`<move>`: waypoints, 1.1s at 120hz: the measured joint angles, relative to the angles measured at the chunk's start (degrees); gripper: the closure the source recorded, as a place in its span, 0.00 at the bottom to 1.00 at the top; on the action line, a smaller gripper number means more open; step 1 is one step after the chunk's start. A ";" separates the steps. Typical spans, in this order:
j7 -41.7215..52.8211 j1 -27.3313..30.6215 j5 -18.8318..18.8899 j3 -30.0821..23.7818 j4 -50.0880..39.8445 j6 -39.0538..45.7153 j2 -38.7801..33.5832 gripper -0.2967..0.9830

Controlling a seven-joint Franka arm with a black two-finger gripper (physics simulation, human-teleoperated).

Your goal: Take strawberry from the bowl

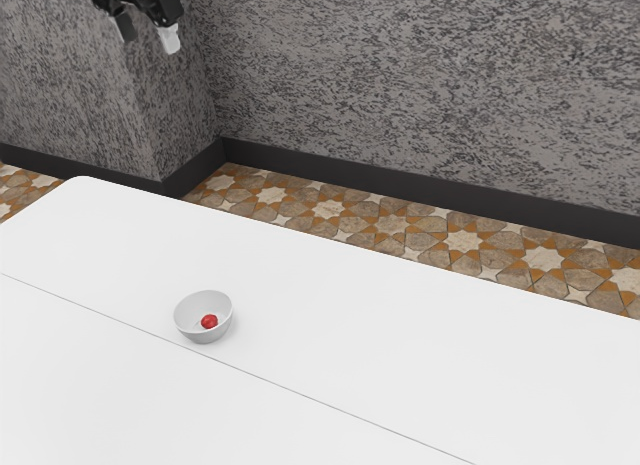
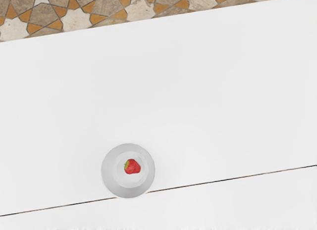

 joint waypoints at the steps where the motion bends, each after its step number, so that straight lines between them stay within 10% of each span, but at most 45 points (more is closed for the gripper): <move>1: -0.04 -0.04 0.02 0.01 0.00 0.01 0.13 0.23; 20: -0.77 0.34 2.41 0.47 -1.86 0.03 2.47 0.23; 48: -1.77 0.48 7.83 1.92 -28.08 7.72 -2.93 0.23; 88: 0.51 10.70 7.08 2.21 -48.25 32.58 6.17 0.23; 132: -4.69 10.07 -3.65 1.68 -54.59 43.96 9.15 0.25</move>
